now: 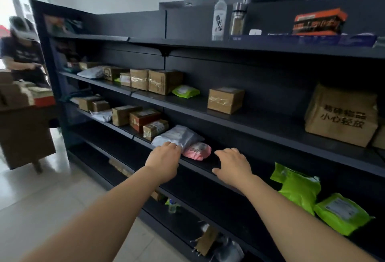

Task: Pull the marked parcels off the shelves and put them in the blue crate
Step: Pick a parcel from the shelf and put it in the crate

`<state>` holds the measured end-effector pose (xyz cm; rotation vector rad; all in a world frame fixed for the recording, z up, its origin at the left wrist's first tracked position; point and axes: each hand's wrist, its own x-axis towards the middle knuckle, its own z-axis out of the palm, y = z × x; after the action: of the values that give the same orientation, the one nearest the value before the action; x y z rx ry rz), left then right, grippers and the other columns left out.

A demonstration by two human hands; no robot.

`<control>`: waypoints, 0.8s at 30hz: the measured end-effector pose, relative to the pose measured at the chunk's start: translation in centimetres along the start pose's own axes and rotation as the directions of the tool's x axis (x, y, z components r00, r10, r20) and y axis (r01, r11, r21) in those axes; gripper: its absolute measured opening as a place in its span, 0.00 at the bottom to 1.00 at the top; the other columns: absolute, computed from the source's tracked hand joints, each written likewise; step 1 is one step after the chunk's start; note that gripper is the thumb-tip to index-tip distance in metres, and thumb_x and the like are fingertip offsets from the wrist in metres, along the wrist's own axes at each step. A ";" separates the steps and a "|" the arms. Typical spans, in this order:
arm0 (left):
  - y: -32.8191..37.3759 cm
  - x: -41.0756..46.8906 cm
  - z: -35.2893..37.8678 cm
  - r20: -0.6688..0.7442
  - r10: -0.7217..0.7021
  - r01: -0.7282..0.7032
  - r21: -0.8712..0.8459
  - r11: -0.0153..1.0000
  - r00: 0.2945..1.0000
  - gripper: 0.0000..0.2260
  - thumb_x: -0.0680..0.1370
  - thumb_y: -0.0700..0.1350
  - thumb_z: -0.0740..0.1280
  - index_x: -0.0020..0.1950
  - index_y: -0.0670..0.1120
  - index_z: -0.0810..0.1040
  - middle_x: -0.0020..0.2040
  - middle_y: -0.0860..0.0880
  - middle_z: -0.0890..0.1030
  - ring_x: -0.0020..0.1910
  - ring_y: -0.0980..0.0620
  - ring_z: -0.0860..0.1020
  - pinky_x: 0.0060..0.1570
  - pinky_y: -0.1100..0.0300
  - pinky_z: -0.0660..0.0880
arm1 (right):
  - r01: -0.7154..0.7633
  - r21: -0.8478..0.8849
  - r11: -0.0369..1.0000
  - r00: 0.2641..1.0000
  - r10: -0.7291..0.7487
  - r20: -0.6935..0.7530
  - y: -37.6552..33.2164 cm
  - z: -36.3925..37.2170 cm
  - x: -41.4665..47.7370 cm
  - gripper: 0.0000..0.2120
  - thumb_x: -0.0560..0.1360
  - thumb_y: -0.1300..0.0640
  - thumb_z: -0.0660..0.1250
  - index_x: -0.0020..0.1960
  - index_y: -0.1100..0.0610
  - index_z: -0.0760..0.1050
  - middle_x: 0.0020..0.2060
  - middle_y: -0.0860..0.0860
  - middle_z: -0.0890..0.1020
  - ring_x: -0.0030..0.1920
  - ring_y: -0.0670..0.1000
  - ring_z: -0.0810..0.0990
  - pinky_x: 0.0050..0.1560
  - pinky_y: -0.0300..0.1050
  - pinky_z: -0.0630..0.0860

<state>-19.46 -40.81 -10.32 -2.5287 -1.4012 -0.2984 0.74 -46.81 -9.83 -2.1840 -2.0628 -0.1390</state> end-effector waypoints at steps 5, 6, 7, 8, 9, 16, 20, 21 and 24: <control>-5.2 2.3 -0.6 -0.057 -0.014 0.014 -0.011 1.000 0.998 0.11 0.76 0.44 0.66 0.57 0.47 0.72 0.57 0.48 0.75 0.59 0.48 0.73 0.54 0.56 0.72 | 0.012 -0.002 1.000 0.999 -0.012 -0.032 -3.8 -1.4 4.9 0.24 0.76 0.46 0.65 0.69 0.53 0.67 0.63 0.53 0.74 0.65 0.56 0.69 0.64 0.52 0.69; -6.0 2.8 -0.7 -0.065 -0.019 0.019 -0.012 1.000 0.998 0.11 0.76 0.45 0.65 0.58 0.47 0.72 0.57 0.48 0.75 0.59 0.48 0.73 0.54 0.56 0.72 | 0.012 -0.004 1.000 0.999 -0.012 -0.037 -4.3 -1.6 5.9 0.24 0.76 0.46 0.65 0.69 0.53 0.67 0.63 0.53 0.74 0.65 0.56 0.68 0.64 0.52 0.69; -6.8 3.4 -0.6 -0.071 -0.022 0.021 -0.019 1.000 0.997 0.11 0.76 0.45 0.65 0.59 0.46 0.72 0.58 0.48 0.75 0.59 0.47 0.72 0.55 0.55 0.72 | 0.012 -0.005 1.000 0.999 -0.012 -0.043 -4.7 -1.7 7.0 0.24 0.76 0.46 0.65 0.69 0.53 0.67 0.64 0.53 0.74 0.66 0.57 0.68 0.64 0.52 0.69; -7.5 4.1 -0.5 -0.079 -0.022 0.020 -0.023 1.000 0.997 0.12 0.77 0.45 0.65 0.59 0.46 0.72 0.58 0.48 0.75 0.60 0.47 0.72 0.55 0.55 0.72 | 0.013 -0.006 1.000 0.999 -0.013 -0.049 -5.1 -1.8 8.1 0.24 0.76 0.46 0.65 0.69 0.54 0.67 0.64 0.53 0.73 0.66 0.57 0.68 0.64 0.52 0.69; -8.2 4.9 -0.3 -0.086 -0.022 0.021 -0.021 1.000 0.996 0.12 0.77 0.46 0.65 0.59 0.46 0.72 0.58 0.48 0.75 0.60 0.47 0.72 0.56 0.55 0.72 | 0.014 -0.007 1.000 0.999 -0.015 -0.050 -5.4 -1.9 9.3 0.24 0.76 0.46 0.64 0.69 0.54 0.67 0.64 0.53 0.73 0.66 0.57 0.68 0.64 0.52 0.69; -12.7 13.6 1.7 -0.143 -0.024 0.023 -0.013 1.000 0.989 0.15 0.76 0.44 0.64 0.63 0.47 0.71 0.60 0.49 0.75 0.62 0.49 0.71 0.57 0.55 0.73 | 0.021 0.003 1.000 0.995 -0.021 -0.100 -5.7 -2.3 19.2 0.25 0.77 0.45 0.64 0.70 0.54 0.66 0.65 0.53 0.73 0.68 0.56 0.67 0.64 0.52 0.69; -14.7 20.0 2.4 -0.135 -0.032 0.030 -0.017 0.999 0.990 0.16 0.77 0.46 0.64 0.64 0.47 0.70 0.61 0.48 0.75 0.62 0.48 0.72 0.58 0.54 0.73 | 0.019 0.012 1.000 0.991 -0.018 -0.130 -4.6 -2.4 26.0 0.25 0.77 0.44 0.64 0.70 0.54 0.67 0.64 0.53 0.74 0.67 0.56 0.68 0.64 0.52 0.70; -15.2 22.0 2.6 -0.127 -0.036 0.033 -0.023 0.999 0.991 0.18 0.77 0.46 0.64 0.66 0.46 0.70 0.62 0.47 0.74 0.63 0.47 0.71 0.59 0.53 0.73 | 0.017 0.013 1.000 0.992 -0.015 -0.126 -4.1 -2.5 28.1 0.26 0.77 0.44 0.64 0.70 0.54 0.67 0.65 0.53 0.73 0.67 0.56 0.68 0.64 0.52 0.70; -16.6 27.1 3.4 -0.130 -0.055 0.051 -0.029 0.998 0.990 0.19 0.77 0.47 0.64 0.67 0.45 0.69 0.64 0.47 0.73 0.65 0.47 0.70 0.61 0.52 0.73 | 0.018 0.000 1.000 0.993 -0.018 -0.114 -3.1 -2.6 33.6 0.25 0.77 0.44 0.63 0.70 0.54 0.66 0.66 0.54 0.73 0.68 0.57 0.67 0.65 0.52 0.70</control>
<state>-19.30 -9.50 -3.96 -2.4458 -1.4243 -0.4857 -0.31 -13.93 -1.81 -2.1052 -2.0210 -0.2581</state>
